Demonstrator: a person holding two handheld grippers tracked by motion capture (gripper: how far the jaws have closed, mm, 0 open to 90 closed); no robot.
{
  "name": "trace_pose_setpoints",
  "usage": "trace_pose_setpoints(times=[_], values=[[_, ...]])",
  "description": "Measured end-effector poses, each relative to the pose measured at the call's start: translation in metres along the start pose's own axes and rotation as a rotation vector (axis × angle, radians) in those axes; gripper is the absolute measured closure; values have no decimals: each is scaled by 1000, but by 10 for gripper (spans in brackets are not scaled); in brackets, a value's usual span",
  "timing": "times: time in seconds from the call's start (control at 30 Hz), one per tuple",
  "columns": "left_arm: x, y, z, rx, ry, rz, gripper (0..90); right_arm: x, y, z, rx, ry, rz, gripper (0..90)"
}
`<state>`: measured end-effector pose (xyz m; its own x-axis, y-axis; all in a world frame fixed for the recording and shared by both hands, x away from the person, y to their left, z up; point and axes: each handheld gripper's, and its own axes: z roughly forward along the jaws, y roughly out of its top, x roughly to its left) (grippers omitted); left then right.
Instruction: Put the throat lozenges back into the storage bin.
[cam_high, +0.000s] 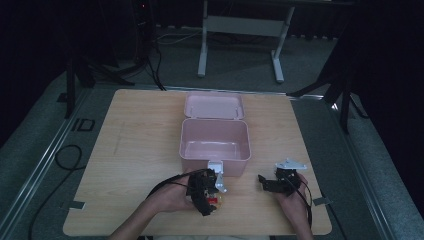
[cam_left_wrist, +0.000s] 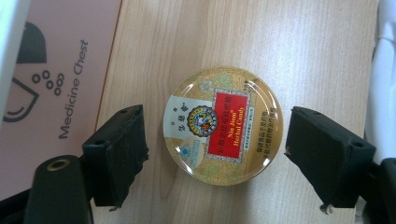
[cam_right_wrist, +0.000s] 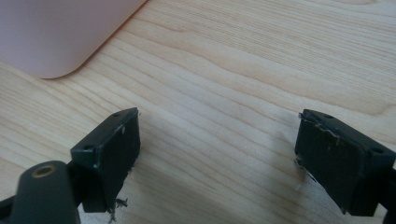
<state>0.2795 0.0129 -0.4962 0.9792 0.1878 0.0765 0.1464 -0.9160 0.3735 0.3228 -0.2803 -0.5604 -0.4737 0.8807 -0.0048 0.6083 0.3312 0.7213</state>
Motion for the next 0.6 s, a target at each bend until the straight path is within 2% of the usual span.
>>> trace_pose_setpoints(times=[0.37, 0.6], values=[[-1, 4, 7, 39, -17, 18, 165, 0, 0, 0, 0, 0, 0, 140], [-1, 6, 10, 67, -14, 31, 149, 0, 0, 0, 0, 0, 0, 140]])
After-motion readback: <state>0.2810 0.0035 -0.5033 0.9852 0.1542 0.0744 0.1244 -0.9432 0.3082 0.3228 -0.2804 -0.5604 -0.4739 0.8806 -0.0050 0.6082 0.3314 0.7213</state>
